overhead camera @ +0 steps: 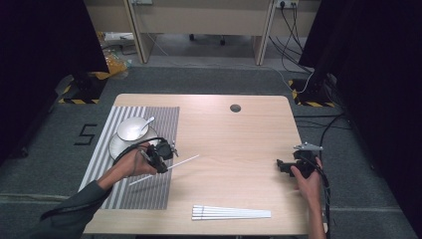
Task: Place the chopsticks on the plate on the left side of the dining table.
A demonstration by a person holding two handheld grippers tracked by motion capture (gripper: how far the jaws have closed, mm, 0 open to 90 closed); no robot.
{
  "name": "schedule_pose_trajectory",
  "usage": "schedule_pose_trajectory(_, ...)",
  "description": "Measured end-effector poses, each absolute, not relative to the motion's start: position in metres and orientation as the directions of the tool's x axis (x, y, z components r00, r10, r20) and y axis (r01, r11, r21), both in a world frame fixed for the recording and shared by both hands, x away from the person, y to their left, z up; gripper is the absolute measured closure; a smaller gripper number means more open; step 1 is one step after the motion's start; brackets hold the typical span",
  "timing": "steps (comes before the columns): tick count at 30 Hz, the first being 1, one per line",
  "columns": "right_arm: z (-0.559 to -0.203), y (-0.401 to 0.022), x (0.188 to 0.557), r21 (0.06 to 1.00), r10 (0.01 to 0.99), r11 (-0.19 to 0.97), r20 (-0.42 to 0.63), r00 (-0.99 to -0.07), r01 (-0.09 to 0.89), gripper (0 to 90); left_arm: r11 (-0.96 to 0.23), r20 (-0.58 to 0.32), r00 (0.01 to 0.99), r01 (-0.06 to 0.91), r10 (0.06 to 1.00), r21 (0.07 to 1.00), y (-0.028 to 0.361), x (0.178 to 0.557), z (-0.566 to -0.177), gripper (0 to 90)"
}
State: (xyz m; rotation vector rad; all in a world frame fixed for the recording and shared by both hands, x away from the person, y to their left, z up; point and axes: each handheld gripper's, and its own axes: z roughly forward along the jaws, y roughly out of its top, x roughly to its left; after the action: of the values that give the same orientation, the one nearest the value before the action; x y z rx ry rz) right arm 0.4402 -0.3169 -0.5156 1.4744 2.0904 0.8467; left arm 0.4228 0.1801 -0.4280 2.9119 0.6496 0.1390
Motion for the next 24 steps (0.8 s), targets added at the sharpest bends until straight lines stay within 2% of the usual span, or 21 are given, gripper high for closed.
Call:
schedule_pose_trajectory(11, -0.516, -0.317, 0.440, 0.700, 0.943, 0.243, -0.008, -0.332, 0.671, 0.3, -0.848, 0.072, 0.851, 0.504, 0.519, 0.164, 0.223, 0.433, -0.430, 84.7)
schedule_pose_trajectory(24, -0.516, -0.317, 0.440, 0.700, 0.943, 0.243, -0.009, -0.332, 0.671, 0.3, -0.809, 0.121, 0.801, 0.572, 0.587, 0.134, 0.253, 0.458, -0.434, 84.6)
